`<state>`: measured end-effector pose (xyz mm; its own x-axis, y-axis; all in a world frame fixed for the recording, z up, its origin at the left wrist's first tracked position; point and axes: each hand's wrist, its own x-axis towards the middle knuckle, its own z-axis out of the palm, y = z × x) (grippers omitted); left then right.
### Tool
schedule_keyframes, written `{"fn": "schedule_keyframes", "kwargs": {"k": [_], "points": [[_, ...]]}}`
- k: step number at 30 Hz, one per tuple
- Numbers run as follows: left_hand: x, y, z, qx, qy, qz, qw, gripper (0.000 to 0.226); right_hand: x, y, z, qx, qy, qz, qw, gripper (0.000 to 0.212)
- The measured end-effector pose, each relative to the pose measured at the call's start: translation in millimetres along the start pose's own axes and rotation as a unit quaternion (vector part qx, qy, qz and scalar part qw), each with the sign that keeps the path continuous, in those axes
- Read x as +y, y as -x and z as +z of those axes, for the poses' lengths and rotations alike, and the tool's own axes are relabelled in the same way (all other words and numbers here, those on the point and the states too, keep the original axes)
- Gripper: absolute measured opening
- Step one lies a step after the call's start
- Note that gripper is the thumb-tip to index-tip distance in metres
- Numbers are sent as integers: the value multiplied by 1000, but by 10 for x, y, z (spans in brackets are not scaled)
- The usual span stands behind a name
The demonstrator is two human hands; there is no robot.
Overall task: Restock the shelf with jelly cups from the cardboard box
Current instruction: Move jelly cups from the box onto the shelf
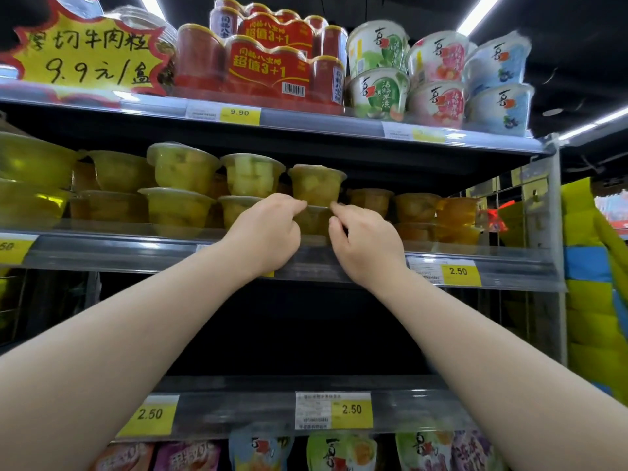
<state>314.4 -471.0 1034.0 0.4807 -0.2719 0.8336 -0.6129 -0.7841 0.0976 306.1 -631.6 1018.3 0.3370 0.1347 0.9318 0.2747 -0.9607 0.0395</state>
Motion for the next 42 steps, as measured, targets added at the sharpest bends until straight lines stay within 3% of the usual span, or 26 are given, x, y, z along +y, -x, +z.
{"fn": "schedule_keyframes", "kwargs": {"k": [6,9,13,19,30,42], "points": [[-6,-25,42,-21,-12,7,1000,49,16,-18,105,-7,69,8,998,62],[-11,82,60,-4,-19,52,998,47,6,55,93,-2,71,17,997,72],[-135,413,154,20,-102,119,988,51,-60,400,62,-21,90,24,995,59],[-345,1005,102,-43,-131,92,986,65,-221,915,-106,-123,89,66,986,56],[-489,2736,-416,-184,-133,-110,968,81,-988,2085,-440,-257,-32,66,963,72],[-1115,4644,-907,-299,-138,-236,914,82,-2376,3395,-95,-406,-101,39,907,70]]}}
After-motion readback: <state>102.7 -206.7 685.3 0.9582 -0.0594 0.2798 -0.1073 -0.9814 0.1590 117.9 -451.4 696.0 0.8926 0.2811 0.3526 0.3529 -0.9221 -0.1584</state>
